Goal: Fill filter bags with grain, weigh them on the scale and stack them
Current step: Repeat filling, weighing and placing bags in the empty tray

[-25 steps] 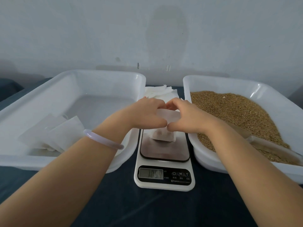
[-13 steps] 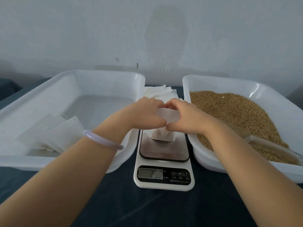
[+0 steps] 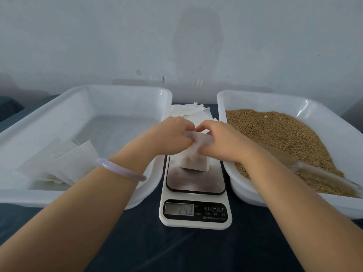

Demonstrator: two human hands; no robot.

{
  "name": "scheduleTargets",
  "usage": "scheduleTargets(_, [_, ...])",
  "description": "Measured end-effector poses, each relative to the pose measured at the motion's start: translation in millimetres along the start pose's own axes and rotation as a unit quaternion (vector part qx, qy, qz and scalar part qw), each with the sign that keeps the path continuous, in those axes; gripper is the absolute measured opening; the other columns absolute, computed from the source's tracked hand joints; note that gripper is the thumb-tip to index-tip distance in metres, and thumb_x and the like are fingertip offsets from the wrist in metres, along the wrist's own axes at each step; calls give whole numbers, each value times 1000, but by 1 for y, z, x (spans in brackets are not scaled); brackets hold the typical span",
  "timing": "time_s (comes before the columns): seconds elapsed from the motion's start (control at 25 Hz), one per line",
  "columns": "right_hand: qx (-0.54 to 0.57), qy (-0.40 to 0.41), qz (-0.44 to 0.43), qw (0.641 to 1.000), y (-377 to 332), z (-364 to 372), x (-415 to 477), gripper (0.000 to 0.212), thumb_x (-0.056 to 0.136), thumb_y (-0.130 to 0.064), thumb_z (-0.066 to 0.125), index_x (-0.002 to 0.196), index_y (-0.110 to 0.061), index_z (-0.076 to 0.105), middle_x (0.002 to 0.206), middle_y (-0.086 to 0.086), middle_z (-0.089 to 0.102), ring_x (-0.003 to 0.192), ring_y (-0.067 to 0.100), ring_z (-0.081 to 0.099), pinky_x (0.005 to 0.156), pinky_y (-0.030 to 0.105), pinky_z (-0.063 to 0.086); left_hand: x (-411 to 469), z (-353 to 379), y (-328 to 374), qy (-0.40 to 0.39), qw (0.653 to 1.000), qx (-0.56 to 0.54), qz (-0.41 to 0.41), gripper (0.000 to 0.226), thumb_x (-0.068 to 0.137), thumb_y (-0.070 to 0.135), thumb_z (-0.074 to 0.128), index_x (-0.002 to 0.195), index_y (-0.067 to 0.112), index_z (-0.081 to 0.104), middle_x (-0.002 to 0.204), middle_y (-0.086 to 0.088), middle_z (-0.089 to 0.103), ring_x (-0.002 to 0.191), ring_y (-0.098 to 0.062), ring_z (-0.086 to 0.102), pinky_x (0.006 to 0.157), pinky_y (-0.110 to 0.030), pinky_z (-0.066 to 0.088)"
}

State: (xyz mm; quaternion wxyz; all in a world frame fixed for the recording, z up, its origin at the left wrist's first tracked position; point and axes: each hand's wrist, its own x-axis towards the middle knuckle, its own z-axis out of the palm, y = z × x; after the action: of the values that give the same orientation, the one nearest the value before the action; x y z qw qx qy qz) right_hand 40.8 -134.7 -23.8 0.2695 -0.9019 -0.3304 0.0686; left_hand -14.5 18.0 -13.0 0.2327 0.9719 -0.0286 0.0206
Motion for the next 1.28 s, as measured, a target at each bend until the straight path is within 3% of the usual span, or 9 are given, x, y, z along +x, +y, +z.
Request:
scheduleTargets(0.12, [68,79,-14,994,2,-3,0,38,77,-21,68,110,-32,55,76,-15,58,64,-4,54,51,12,37,0,1,-1,43,998,-41,-7,8,82,13,56,77,20,54,67,7,48,63,-12,48,53,-24,34])
scheduleTargets(0.32, [146,107,-58,982,1,-3,0,34,79,-15,70,100,-36,54,56,-15,58,52,-1,51,49,12,38,1,-2,-3,94,992,-82,-22,34,67,28,78,58,23,46,55,10,43,51,-7,41,43,-16,28])
scheduleTargets(0.6, [194,74,-66,976,-3,-1,1,44,68,-33,81,105,-30,57,63,-18,63,54,-3,56,48,12,42,-10,-23,1,86,996,-29,-16,31,70,22,75,57,24,47,58,8,45,53,-9,40,43,-14,28])
scheduleTargets(0.72, [192,60,-52,978,-2,-1,3,44,65,-43,79,101,-31,57,78,-11,71,69,4,65,63,25,48,-22,-39,-6,122,988,-73,-52,25,69,21,76,65,25,51,68,6,53,55,-9,51,50,-25,41])
scheduleTargets(0.84, [173,53,-45,982,-1,0,3,40,65,-49,74,99,-37,57,78,-15,71,69,-1,63,66,23,43,-43,-57,-31,145,973,-140,-109,14,73,10,72,75,15,59,69,-3,62,54,-12,62,54,-27,54])
scheduleTargets(0.96, [145,43,-44,987,-1,0,2,34,69,-51,71,97,-38,57,77,-17,70,66,-3,61,64,23,42,-67,-78,-70,94,966,-159,-179,11,78,5,70,83,13,64,77,-7,65,61,-14,66,51,-22,55])
scheduleTargets(1.04, [142,41,-44,988,-1,1,3,29,73,-46,71,97,-37,57,75,-17,70,63,-4,60,63,23,41,-75,-84,-92,25,957,-134,-255,16,80,6,69,94,10,62,88,-9,67,69,-20,69,60,-28,58])
scheduleTargets(1.16, [150,44,-42,987,-1,1,4,24,78,-40,71,97,-35,58,73,-16,70,59,-4,57,61,23,40,-79,-78,-111,-84,927,44,-364,26,83,11,69,106,9,59,97,-10,63,74,-22,63,68,-34,57])
scheduleTargets(1.28, [147,41,-41,987,0,1,4,20,81,-37,70,97,-34,58,74,-14,70,68,3,61,62,24,45,-80,-91,-117,-71,899,144,-406,21,82,9,67,102,5,65,84,-5,70,75,-18,67,62,-28,51])
